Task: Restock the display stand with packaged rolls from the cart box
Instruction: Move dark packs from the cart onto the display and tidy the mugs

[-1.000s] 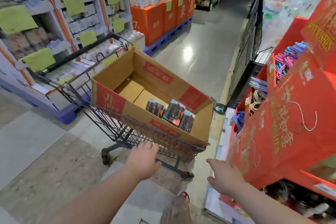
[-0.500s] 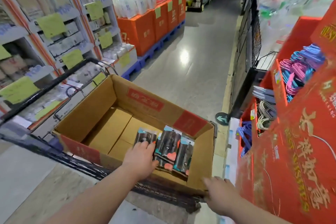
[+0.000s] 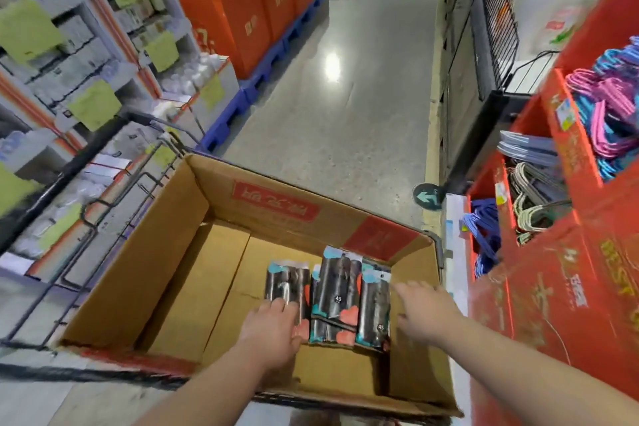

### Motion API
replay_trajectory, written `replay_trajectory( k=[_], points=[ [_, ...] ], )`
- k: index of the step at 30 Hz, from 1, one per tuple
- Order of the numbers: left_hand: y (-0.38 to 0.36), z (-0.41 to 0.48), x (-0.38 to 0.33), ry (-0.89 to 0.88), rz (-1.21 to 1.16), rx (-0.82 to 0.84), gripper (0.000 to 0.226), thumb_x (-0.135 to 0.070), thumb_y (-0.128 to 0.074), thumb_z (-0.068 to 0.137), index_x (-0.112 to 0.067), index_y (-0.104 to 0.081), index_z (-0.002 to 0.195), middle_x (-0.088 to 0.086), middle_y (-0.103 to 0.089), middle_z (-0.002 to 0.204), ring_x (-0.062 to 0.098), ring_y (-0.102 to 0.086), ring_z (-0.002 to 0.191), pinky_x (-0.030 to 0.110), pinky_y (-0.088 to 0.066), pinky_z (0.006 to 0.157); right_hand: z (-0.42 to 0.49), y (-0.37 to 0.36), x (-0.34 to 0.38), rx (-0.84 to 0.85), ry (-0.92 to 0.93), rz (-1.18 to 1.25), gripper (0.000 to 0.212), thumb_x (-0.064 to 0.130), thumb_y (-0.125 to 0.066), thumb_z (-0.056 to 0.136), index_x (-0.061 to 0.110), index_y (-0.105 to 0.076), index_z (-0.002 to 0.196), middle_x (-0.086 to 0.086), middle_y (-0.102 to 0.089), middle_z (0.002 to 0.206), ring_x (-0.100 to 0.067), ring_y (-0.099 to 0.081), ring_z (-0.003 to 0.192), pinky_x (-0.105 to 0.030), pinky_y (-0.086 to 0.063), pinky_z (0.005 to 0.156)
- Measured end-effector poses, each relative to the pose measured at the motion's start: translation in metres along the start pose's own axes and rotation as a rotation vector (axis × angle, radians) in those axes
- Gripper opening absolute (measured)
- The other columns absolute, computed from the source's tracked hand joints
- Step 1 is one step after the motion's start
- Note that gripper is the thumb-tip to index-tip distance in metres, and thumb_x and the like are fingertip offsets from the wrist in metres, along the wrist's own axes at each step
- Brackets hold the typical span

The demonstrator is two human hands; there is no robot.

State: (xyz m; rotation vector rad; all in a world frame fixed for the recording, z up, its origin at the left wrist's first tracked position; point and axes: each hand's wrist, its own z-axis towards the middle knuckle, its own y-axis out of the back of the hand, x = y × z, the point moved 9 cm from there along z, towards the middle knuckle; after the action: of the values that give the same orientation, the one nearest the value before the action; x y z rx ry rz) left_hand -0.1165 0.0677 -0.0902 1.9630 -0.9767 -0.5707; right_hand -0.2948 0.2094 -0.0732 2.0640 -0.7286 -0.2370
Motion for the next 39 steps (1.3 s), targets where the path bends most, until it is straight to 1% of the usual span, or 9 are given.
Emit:
replay_trajectory(
  k=[13, 17, 20, 24, 27, 30, 33, 36, 39],
  points=[
    [-0.052, 0.11, 0.072, 0.005, 0.024, 0.283, 0.056, -0.045, -0.05, 0.09, -0.022, -0.033, 0.139, 0.003, -0.046, 0.138, 0.024, -0.044, 0.126, 0.041, -0.042, 0.101, 0.122, -0.082, 0.035, 0.281, -0.138, 0.164, 0.055, 0.033, -0.049, 0.094, 0.019, -0.03, 0.144, -0.01, -0.039, 0.146, -0.029, -0.037, 0.134, -0.044, -0.032, 0.109],
    [-0.075, 0.124, 0.085, 0.167, -0.338, 0.347, 0.045, -0.031, -0.057, 0.087, -0.025, -0.04, 0.128, 0.0, -0.058, 0.119, 0.017, -0.056, 0.108, 0.033, -0.046, 0.096, 0.146, -0.115, 0.038, 0.33, -0.254, 0.391, 0.061, 0.035, -0.049, 0.096, 0.016, -0.022, 0.148, -0.012, -0.041, 0.145, -0.03, -0.045, 0.129, -0.04, -0.043, 0.102],
    [-0.095, 0.13, 0.093, 0.319, -0.706, 0.332, 0.024, -0.015, -0.062, 0.088, -0.031, -0.045, 0.095, -0.011, -0.056, 0.085, 0.002, -0.055, 0.078, 0.016, -0.046, 0.068, 0.155, -0.132, 0.038, 0.316, -0.386, 0.58, 0.077, 0.043, -0.05, 0.094, 0.011, -0.01, 0.151, -0.012, -0.033, 0.151, -0.03, -0.041, 0.133, -0.037, -0.039, 0.106],
    [-0.133, 0.136, 0.11, 0.561, -1.031, 0.35, 0.063, -0.024, -0.077, 0.065, -0.017, -0.04, 0.116, 0.008, -0.065, 0.099, 0.025, -0.065, 0.091, 0.043, -0.056, 0.082, 0.16, -0.142, 0.039, 0.261, -0.616, 0.758, 0.093, 0.05, -0.063, 0.085, 0.013, -0.009, 0.151, -0.013, -0.032, 0.148, -0.028, -0.044, 0.128, -0.035, -0.047, 0.097],
    [-0.148, 0.14, 0.112, 0.603, -0.98, 0.358, 0.075, -0.025, -0.083, 0.061, -0.016, -0.038, 0.12, 0.007, -0.063, 0.102, 0.024, -0.064, 0.091, 0.037, -0.055, 0.073, 0.162, -0.157, 0.05, 0.318, -0.716, 0.955, 0.083, 0.035, -0.077, 0.076, 0.011, -0.029, 0.14, -0.009, -0.049, 0.123, -0.021, -0.057, 0.094, -0.022, -0.051, 0.059],
    [-0.14, 0.141, 0.109, 0.589, -0.942, 0.297, 0.084, -0.017, -0.082, 0.061, -0.017, -0.032, 0.129, 0.009, -0.061, 0.103, 0.023, -0.061, 0.092, 0.032, -0.053, 0.064, 0.161, -0.175, 0.06, 0.282, -0.738, 1.191, 0.085, 0.02, -0.081, 0.073, 0.015, -0.029, 0.14, -0.01, -0.053, 0.122, -0.024, -0.058, 0.103, -0.017, -0.048, 0.053],
    [-0.136, 0.14, 0.103, 0.558, -1.039, 0.276, 0.085, -0.001, -0.079, 0.069, -0.026, -0.028, 0.132, 0.005, -0.06, 0.098, 0.016, -0.061, 0.084, 0.023, -0.047, 0.054, 0.155, -0.187, 0.067, 0.182, -0.783, 1.544, 0.079, 0.004, -0.078, 0.073, 0.014, -0.029, 0.135, -0.011, -0.058, 0.113, -0.028, -0.062, 0.099, -0.032, -0.058, 0.061],
    [-0.124, 0.139, 0.097, 0.448, -1.153, 0.271, 0.081, 0.002, -0.077, 0.072, -0.032, -0.029, 0.128, 0.002, -0.063, 0.099, 0.016, -0.065, 0.087, 0.034, -0.057, 0.068, 0.15, -0.179, 0.072, 0.156, -0.78, 1.715, 0.063, 0.002, -0.076, 0.076, 0.011, -0.033, 0.122, -0.01, -0.06, 0.104, -0.025, -0.065, 0.088, -0.03, -0.056, 0.061],
    [-0.108, 0.136, 0.095, 0.464, -1.336, 0.303, 0.072, -0.001, -0.077, 0.069, -0.028, -0.04, 0.125, 0.011, -0.065, 0.107, 0.03, -0.068, 0.093, 0.049, -0.058, 0.078, 0.145, -0.161, 0.074, 0.204, -0.717, 1.801, 0.033, 0.005, -0.067, 0.084, 0.009, -0.042, 0.105, -0.009, -0.059, 0.077, -0.014, -0.061, 0.058, -0.024, -0.048, 0.049]
  ],
)
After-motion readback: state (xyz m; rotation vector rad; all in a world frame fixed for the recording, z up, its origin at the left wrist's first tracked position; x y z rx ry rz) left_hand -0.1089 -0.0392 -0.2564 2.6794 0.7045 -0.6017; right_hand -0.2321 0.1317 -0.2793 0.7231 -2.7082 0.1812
